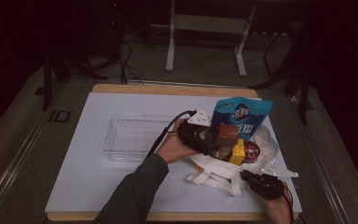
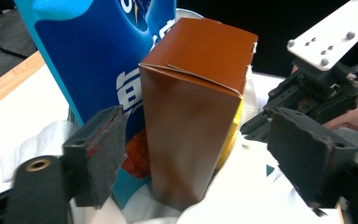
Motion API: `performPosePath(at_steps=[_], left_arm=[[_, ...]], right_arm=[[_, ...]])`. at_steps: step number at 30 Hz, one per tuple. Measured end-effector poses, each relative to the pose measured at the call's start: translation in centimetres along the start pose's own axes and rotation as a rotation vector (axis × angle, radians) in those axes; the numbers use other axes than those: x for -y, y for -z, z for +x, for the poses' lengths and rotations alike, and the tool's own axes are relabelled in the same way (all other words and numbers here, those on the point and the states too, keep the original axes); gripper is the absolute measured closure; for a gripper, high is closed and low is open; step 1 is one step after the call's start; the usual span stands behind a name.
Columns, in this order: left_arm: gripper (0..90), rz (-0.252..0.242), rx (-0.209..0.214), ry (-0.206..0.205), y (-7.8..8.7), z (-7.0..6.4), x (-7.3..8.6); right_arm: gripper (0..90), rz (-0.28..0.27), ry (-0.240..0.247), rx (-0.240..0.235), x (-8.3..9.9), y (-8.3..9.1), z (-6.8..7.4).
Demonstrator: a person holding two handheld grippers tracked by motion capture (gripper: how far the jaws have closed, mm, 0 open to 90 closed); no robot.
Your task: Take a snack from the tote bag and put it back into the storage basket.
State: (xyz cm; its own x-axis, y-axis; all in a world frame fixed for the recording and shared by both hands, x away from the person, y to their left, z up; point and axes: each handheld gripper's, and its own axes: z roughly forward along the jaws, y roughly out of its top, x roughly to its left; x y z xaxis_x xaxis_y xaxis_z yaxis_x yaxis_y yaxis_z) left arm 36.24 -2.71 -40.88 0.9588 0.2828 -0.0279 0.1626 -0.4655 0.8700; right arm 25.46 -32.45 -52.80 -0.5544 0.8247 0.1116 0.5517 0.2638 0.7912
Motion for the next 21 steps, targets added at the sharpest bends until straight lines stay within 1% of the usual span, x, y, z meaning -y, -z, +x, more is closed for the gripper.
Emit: performPosePath(at_steps=[1,3,5,7,8,11,13,14,16,17,21], left_arm=[[18.0,-0.002,0.003,-0.008,-0.1,0.0,-0.2],[17.9,-0.002,0.003,-0.008,-0.1,0.0,-0.2],[16.5,0.001,0.01,-0.017,-0.5,0.2,-0.6],[15.6,0.003,0.009,-0.013,-0.7,0.2,-0.7],[14.9,-0.001,0.011,-0.004,-0.9,0.4,-0.7],[14.1,-0.006,0.021,0.002,-1.3,0.6,-0.8],[13.0,-0.004,0.012,0.005,-1.5,0.8,-0.8],[13.4,-0.007,0.031,0.009,-1.7,0.9,-0.7],[11.7,-0.002,0.022,0.009,-1.9,0.9,-0.7],[12.7,-0.002,0.033,0.014,-2.0,1.0,-0.7],[12.8,0.001,0.03,0.01,-2.3,1.0,-0.8]], right_arm=[[80.2,0.0,0.001,0.0,0.0,0.0,0.0],[80.2,0.0,0.001,-0.001,0.0,0.0,0.0],[80.2,-0.003,-0.001,-0.004,0.0,0.0,-0.1],[80.2,-0.003,-0.001,-0.004,0.0,0.0,-0.1],[80.2,-0.002,0.0,-0.004,0.0,0.0,0.0],[80.2,-0.003,0.0,-0.005,0.0,0.0,-0.1],[80.2,-0.002,0.001,-0.005,0.0,0.0,-0.1],[80.2,-0.002,0.001,-0.005,0.0,0.0,-0.1],[80.2,-0.002,0.0,-0.006,0.0,0.0,-0.1],[80.2,-0.002,0.002,-0.007,0.0,0.0,-0.1],[80.2,-0.003,0.0,-0.007,0.0,0.0,-0.1]])
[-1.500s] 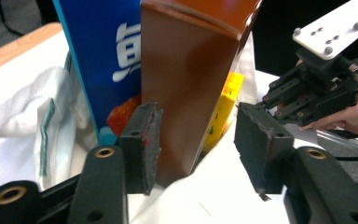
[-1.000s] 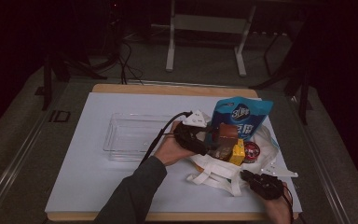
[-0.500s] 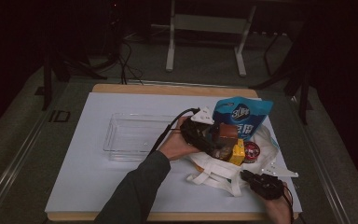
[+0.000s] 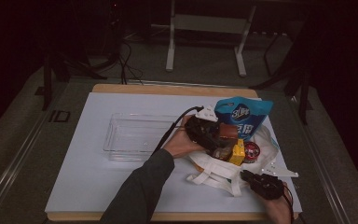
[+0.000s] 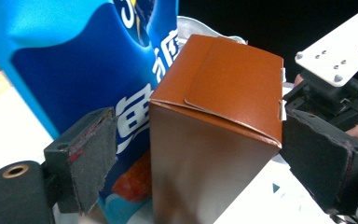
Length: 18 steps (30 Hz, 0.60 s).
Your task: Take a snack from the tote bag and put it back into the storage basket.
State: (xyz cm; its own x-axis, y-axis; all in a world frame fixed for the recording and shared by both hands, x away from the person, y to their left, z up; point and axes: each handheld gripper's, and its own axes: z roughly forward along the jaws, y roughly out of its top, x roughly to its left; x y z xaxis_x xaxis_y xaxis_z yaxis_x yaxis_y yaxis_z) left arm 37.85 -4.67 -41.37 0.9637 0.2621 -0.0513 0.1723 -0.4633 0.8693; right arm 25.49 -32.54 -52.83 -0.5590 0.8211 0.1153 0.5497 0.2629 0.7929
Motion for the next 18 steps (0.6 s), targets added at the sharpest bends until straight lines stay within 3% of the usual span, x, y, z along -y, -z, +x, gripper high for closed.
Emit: performPosePath(at_steps=[2,7,11,13,18], left_arm=[[14.0,-0.005,0.025,-0.002,-0.4,0.0,-0.1],[14.6,-0.019,0.018,-0.006,-0.9,0.1,-0.1],[15.9,-0.029,0.049,-0.011,-1.2,0.1,-0.3],[27.0,-0.036,0.041,-0.026,-1.3,-0.1,-0.3],[31.4,-0.062,0.046,-0.024,-1.5,-0.3,-0.4]], right_arm=[[80.2,0.0,-0.001,-0.001,0.0,0.0,0.0],[80.1,-0.002,-0.002,-0.002,0.0,0.0,0.0],[80.1,-0.002,-0.008,-0.004,0.1,0.0,0.0],[80.1,-0.001,-0.01,-0.005,0.1,0.0,0.0],[80.0,-0.002,-0.01,-0.007,0.1,0.0,0.0]])
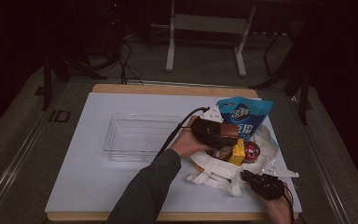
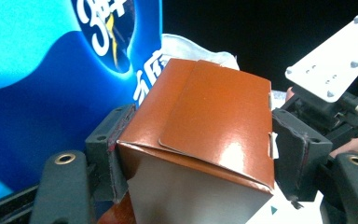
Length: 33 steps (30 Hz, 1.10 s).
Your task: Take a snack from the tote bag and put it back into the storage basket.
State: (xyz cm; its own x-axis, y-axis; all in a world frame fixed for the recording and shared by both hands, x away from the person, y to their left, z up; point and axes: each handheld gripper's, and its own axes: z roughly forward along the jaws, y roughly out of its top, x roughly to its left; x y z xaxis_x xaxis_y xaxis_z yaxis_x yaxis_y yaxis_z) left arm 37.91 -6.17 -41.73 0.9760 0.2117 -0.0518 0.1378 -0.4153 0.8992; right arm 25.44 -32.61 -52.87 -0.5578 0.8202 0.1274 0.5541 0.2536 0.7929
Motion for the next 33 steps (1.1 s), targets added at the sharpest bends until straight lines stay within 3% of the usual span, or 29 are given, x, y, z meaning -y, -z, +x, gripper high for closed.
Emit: performPosePath(at_steps=[5,15,20,33], left_arm=[[31.9,-0.017,0.011,0.012,0.0,0.1,0.3],[32.7,-0.101,0.017,0.042,-0.1,-0.1,1.1],[34.1,-0.111,0.005,0.031,-0.2,-0.4,1.1],[34.0,-0.151,-0.008,0.046,-0.5,-0.5,1.6]], right_arm=[[80.0,-0.001,-0.001,-0.003,0.0,0.0,0.0],[79.7,-0.001,-0.005,-0.007,0.0,0.0,-0.1],[79.7,-0.001,-0.007,-0.009,0.0,0.0,-0.1],[79.7,-0.005,-0.01,-0.011,0.1,0.0,-0.1]])
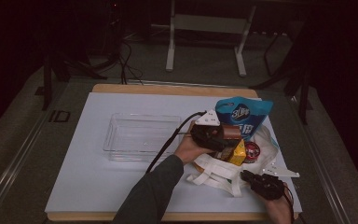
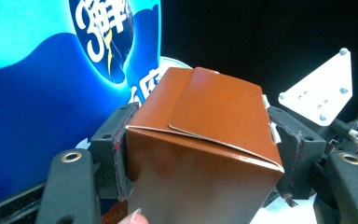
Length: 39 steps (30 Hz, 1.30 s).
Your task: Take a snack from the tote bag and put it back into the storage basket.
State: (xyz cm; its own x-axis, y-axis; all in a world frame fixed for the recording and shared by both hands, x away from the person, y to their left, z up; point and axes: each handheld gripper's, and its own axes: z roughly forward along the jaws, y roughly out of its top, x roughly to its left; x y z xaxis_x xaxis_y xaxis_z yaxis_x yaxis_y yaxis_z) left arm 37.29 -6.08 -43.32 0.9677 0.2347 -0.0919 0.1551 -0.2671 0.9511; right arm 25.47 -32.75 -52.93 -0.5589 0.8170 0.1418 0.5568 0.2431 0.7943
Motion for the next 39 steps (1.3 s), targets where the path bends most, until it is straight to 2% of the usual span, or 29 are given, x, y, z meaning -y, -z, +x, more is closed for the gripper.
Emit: performPosePath(at_steps=[15,18,21,29,34,39], left_arm=[[35.1,0.015,0.016,0.008,0.0,0.2,0.1],[37.3,0.005,0.042,0.035,0.4,0.5,0.1],[37.4,-0.005,0.044,0.049,0.4,0.6,0.2],[38.9,-0.01,0.025,0.028,0.4,0.2,0.0],[39.4,-0.01,0.03,0.035,0.8,0.3,-0.1],[40.0,-0.013,0.017,0.016,1.1,0.0,-0.4]], right_arm=[[79.6,-0.002,0.0,-0.004,0.0,0.0,-0.1],[79.6,-0.001,0.0,-0.006,0.0,0.0,-0.1],[79.6,-0.002,-0.001,-0.007,0.0,0.0,-0.1],[79.6,-0.002,-0.002,-0.01,0.1,0.0,-0.1],[79.7,-0.002,0.0,-0.009,0.1,0.0,-0.1],[79.6,-0.002,0.0,-0.009,0.1,0.0,-0.1]])
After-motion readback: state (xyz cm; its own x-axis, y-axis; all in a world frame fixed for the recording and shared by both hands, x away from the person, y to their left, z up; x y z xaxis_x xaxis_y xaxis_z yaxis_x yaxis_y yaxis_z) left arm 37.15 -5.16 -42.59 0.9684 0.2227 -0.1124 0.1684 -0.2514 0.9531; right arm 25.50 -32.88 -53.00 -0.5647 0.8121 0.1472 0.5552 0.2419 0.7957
